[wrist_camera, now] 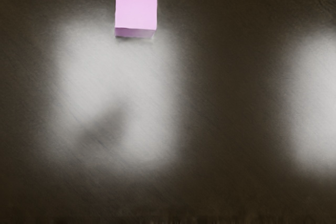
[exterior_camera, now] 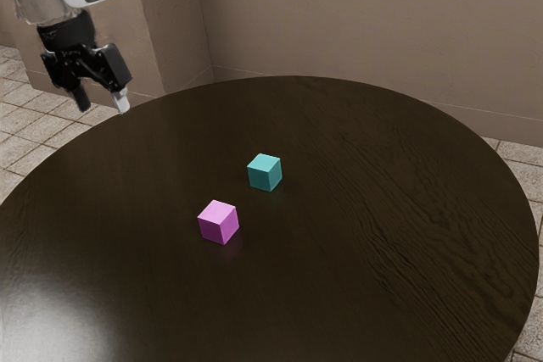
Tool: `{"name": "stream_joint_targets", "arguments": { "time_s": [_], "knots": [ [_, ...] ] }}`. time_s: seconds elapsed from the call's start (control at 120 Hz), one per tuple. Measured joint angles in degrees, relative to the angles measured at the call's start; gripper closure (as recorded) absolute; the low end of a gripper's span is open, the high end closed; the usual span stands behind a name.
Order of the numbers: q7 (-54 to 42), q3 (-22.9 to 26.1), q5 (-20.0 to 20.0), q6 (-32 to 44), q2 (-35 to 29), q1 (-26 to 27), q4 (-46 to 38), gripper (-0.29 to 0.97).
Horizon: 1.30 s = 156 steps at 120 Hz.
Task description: Pick up the blue block with one arm, and put the blue block on the pink block with one arm
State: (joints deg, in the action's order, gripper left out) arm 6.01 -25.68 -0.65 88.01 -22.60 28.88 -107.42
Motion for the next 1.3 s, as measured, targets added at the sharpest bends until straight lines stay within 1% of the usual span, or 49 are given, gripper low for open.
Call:
{"name": "stream_joint_targets", "arguments": {
  "time_s": [0.042,0.1,0.158,0.192,0.208,0.233,0.267,0.3,0.333,0.358,0.475,0.542,0.658,0.758,0.875,0.967,1.075,1.15,1.217,1.3],
  "knots": [
    [0.5,0.7,-0.6,1.3,-1.0,1.1,-2.9,0.02],
    [1.0,1.2,-2.0,3.6,-0.6,2.8,-4.7,0.02],
    [1.1,1.9,-3.6,6.1,0.7,2.5,-5.5,0.02],
    [1.0,4.6,-4.8,7.5,1.5,-0.4,-5.7,0.02],
    [0.9,7.2,-5.2,8.1,1.9,-3.3,-5.8,0.02],
    [0.6,12.3,-4.9,8.9,2.4,-9.0,-5.8,0.02],
    [0.3,16.8,-4.4,9.8,2.8,-14.0,-5.8,0.02],
    [0.0,19.1,-4.0,10.8,3.2,-16.5,-5.8,0.02],
    [-0.3,20.3,-3.6,11.6,3.5,-17.8,-5.9,0.02],
    [-0.4,20.5,-3.4,12.2,3.5,-18.5,-6.5,0.02],
    [-1.0,18.0,-2.4,16.4,4.2,-19.6,-13.5,0.02],
    [-1.0,17.4,-2.0,18.6,8.3,-19.8,-14.4,0.02],
    [-0.4,17.2,-2.0,26.4,16.1,-19.7,-14.0,0.02],
    [-1.4,17.2,-2.1,31.4,24.2,-19.9,-7.4,0.02],
    [-4.3,17.1,-1.1,34.7,32.9,-19.9,1.4,0.02],
    [-6.9,17.1,1.3,35.7,39.8,-20.0,8.9,0.02],
    [-10.4,17.4,3.6,36.0,46.3,-21.2,15.9,0.02],
    [-12.9,17.7,6.6,36.3,51.6,-22.1,19.9,0.02],
    [-14.9,18.3,8.6,36.4,54.8,-22.7,22.7,0.02],
    [-17.2,19.7,10.0,36.4,57.2,-23.8,25.3,0.02]
  ]
}}
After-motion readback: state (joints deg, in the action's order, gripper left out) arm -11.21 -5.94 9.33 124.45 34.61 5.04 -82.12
